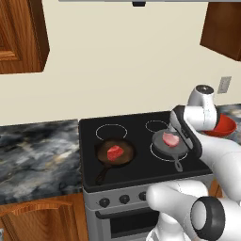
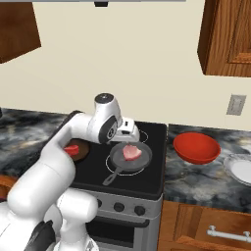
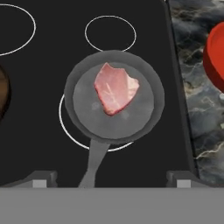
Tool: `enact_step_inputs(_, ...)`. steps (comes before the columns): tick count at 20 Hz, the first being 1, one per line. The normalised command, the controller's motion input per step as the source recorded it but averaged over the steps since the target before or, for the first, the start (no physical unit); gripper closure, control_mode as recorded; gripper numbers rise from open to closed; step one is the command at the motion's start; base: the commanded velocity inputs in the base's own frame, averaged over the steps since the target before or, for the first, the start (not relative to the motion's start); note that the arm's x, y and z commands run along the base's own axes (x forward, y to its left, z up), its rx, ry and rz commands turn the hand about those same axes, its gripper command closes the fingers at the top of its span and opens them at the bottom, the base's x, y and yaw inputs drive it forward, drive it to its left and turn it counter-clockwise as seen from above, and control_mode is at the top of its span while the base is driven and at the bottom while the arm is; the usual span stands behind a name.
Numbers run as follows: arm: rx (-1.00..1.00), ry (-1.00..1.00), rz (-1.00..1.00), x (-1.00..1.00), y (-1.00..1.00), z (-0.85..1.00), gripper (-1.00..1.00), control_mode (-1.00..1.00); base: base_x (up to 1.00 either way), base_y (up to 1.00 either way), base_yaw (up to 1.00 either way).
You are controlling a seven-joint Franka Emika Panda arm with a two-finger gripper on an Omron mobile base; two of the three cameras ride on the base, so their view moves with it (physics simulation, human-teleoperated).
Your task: Place one of the steaks on the plate and the other in the bowl. Then place the bowl in the fridge.
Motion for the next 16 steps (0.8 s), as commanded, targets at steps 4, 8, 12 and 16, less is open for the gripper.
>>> enact_step_inputs(4, -0.03, 0.00, 0.00, 0.05, 0.00, -0.37, -1.00, -1.00, 0.00, 0.00, 0.00)
enact_step_inputs(8, -0.02, 0.00, 0.00, 0.15, 0.01, -0.41, -1.00, -1.00, 0.00, 0.00, 0.00)
enact_step_inputs(12, -0.02, 0.00, 0.00, 0.18, 0.00, -0.41, -1.00, -1.00, 0.00, 0.00, 0.00)
enact_step_inputs(16, -0.01, 0.00, 0.00, 0.19, 0.04, -0.33, -1.00, -1.00, 0.00, 0.00, 0.00)
